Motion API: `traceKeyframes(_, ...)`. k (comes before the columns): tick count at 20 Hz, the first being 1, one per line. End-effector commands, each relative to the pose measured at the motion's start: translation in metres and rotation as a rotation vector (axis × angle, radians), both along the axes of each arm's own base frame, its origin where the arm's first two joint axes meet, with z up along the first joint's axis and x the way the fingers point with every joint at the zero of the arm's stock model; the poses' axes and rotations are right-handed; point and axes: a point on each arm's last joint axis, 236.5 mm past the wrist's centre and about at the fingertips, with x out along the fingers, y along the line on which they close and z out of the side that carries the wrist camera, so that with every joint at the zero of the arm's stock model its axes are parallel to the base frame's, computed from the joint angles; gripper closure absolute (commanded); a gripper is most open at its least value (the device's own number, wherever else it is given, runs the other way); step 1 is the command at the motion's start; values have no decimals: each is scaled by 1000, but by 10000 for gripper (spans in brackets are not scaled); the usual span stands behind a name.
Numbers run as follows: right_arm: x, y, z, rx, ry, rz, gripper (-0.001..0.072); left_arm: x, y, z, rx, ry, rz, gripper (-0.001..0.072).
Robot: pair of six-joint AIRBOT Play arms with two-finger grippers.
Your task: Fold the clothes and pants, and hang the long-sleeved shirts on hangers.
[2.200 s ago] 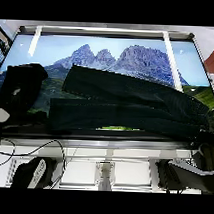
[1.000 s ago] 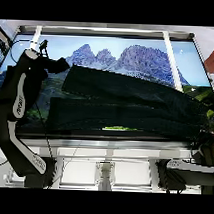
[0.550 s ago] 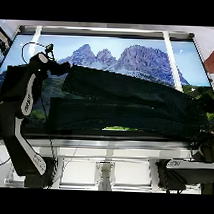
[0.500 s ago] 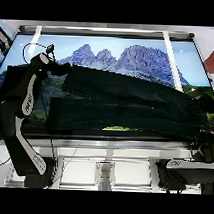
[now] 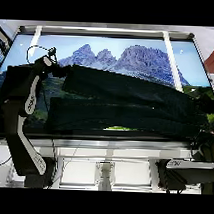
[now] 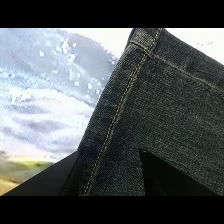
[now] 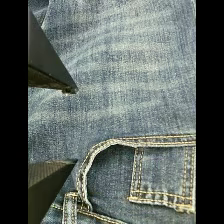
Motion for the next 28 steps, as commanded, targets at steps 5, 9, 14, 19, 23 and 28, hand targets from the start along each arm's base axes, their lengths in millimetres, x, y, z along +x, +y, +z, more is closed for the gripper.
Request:
traceKeyframes(5,1,5,1,13,1,8,237,-5,-17,-9,8,19,-40,656)
traceKeyframes(9,-5,-6,-3,-33,24,7,238,-2,-1,2,-27,20,48,671)
traceKeyframes(14,-1,-28,-3,-115,13,-30,238,4,84,69,-10,-72,238,672)
traceKeyframes(19,7,-48,-4,-173,-10,-126,238,-8,119,98,50,-89,276,672)
traceKeyframes(23,32,-24,-35,-153,6,-57,238,-8,105,95,48,-78,252,672)
traceKeyframes(28,76,1,-53,-178,-53,10,241,-9,100,94,38,-70,254,672)
